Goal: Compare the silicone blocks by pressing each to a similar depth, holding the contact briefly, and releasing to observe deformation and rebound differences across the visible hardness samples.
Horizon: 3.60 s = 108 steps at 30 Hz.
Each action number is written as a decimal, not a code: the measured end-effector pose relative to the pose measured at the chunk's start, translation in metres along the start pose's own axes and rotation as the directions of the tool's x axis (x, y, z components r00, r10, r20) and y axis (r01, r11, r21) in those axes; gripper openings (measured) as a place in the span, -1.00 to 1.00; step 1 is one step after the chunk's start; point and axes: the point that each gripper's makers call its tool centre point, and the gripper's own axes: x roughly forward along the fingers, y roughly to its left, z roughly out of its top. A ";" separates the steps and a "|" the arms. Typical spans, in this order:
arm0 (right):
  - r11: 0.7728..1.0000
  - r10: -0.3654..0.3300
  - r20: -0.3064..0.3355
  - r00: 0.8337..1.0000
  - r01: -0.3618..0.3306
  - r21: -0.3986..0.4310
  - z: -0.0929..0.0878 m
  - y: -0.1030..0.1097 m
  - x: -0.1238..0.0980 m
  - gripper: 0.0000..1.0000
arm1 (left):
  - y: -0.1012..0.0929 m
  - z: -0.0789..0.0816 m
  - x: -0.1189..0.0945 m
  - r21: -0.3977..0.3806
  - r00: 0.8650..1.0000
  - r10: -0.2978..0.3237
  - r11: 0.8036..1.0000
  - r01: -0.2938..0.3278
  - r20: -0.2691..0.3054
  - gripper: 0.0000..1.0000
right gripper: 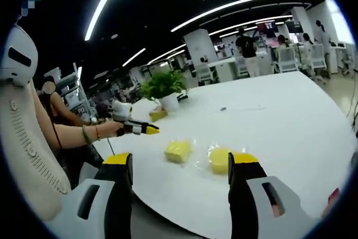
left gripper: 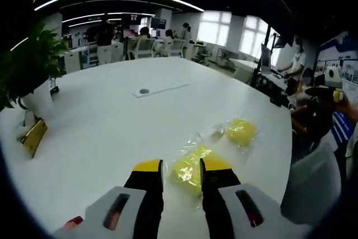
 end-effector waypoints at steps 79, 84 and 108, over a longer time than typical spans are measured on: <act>0.981 0.190 0.031 0.981 -0.189 -0.047 -0.023 -0.001 0.002 0.57 | -0.120 0.000 -0.109 -0.127 0.987 -0.042 0.990 0.062 0.154 0.37; 0.978 0.193 -0.010 0.981 -0.193 -0.085 -0.032 -0.002 0.004 0.64 | -0.132 0.008 -0.084 -0.085 0.987 -0.109 0.989 0.120 0.120 0.40; 0.984 0.179 -0.024 0.984 -0.179 0.009 -0.050 -0.022 0.004 0.54 | -0.159 0.011 0.013 -0.211 0.970 -0.242 0.949 0.234 -0.012 0.32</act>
